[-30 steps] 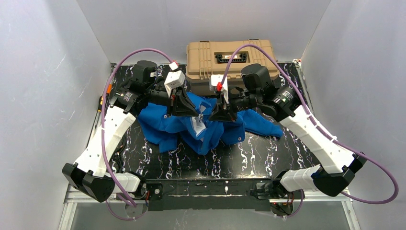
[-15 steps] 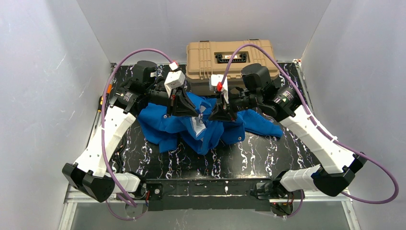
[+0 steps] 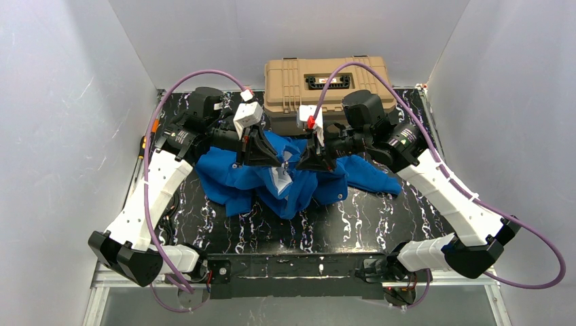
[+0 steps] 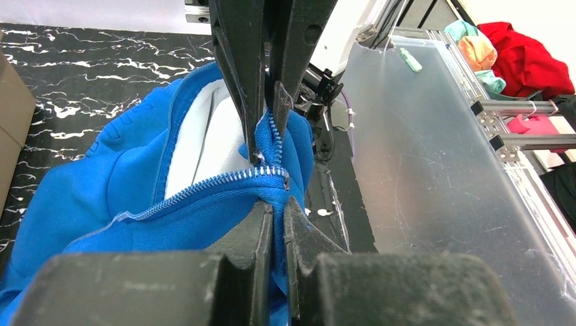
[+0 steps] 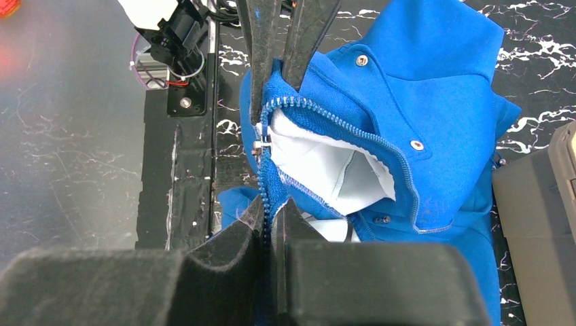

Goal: Zip up the jacket
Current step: Insert the zipper into the jacket.

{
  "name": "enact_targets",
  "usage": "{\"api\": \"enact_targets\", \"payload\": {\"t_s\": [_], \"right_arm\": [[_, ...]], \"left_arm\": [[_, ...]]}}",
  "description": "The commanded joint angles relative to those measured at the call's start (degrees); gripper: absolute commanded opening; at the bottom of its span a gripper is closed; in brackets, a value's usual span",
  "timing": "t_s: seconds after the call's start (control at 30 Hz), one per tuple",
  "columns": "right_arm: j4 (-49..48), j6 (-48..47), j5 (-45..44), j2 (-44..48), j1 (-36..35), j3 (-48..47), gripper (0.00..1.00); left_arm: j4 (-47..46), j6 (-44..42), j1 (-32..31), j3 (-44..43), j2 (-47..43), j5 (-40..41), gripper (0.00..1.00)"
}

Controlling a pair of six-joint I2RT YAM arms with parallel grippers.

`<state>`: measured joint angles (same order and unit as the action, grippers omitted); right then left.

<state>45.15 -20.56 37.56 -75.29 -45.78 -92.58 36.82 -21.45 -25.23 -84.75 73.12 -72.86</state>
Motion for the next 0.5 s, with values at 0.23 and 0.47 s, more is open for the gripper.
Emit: {"api": "enact_targets", "payload": {"t_s": [0.23,0.47], "right_arm": [[-0.8,3.8,-0.3,-0.4,-0.3,-4.1,0.01],[0.0,5.3,0.3,-0.8,-0.3,-4.2,0.01]], "left_arm": [[2.3,-3.8,-0.8,-0.5,-1.9,-0.5,0.00],[9.2,-14.6,-2.4,-1.6,-2.0,5.5,0.00]]}}
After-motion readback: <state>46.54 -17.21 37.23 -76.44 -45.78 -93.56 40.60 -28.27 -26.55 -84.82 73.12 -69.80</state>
